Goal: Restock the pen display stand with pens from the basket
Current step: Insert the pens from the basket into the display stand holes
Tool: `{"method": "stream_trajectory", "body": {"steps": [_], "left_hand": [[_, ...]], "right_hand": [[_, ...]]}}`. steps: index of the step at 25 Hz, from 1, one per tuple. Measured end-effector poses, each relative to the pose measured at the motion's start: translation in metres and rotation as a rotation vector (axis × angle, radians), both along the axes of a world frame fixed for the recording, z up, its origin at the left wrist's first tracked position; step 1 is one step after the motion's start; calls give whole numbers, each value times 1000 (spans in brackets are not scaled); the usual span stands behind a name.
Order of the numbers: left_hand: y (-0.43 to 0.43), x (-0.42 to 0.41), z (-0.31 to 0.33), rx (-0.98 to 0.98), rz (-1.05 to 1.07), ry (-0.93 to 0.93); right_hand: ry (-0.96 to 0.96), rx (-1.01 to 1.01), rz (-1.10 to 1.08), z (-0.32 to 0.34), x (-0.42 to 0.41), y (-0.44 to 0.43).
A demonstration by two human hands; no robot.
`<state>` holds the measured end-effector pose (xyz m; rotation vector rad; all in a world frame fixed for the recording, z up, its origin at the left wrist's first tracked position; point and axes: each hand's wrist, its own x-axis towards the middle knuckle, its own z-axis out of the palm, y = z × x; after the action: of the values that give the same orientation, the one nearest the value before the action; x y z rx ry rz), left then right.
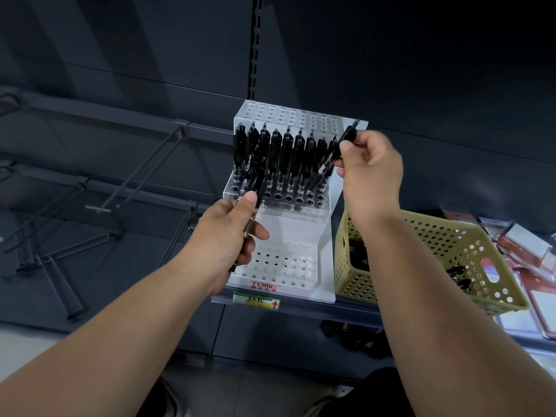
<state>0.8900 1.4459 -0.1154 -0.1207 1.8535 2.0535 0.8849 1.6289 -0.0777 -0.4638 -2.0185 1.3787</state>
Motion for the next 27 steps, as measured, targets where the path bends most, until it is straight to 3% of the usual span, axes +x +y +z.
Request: {"method": "stream_trajectory", "body": {"steps": [5, 11, 20, 24, 27], "left_hand": [[-1, -5, -2, 1, -17, 7], [-1, -6, 0, 22, -10, -1], [-2, -1, 8, 7, -35, 38], [-2, 9, 11, 28, -35, 43], [-2, 16, 13, 21, -42, 65]], "right_hand": [[-28, 131, -31, -4, -5, 2], [-189, 249, -4, -27, -10, -1], [-255, 286, -2, -19, -12, -4], [-232, 114, -14, -14, 11, -13], [-252, -303, 176, -11, 37, -35]]}}
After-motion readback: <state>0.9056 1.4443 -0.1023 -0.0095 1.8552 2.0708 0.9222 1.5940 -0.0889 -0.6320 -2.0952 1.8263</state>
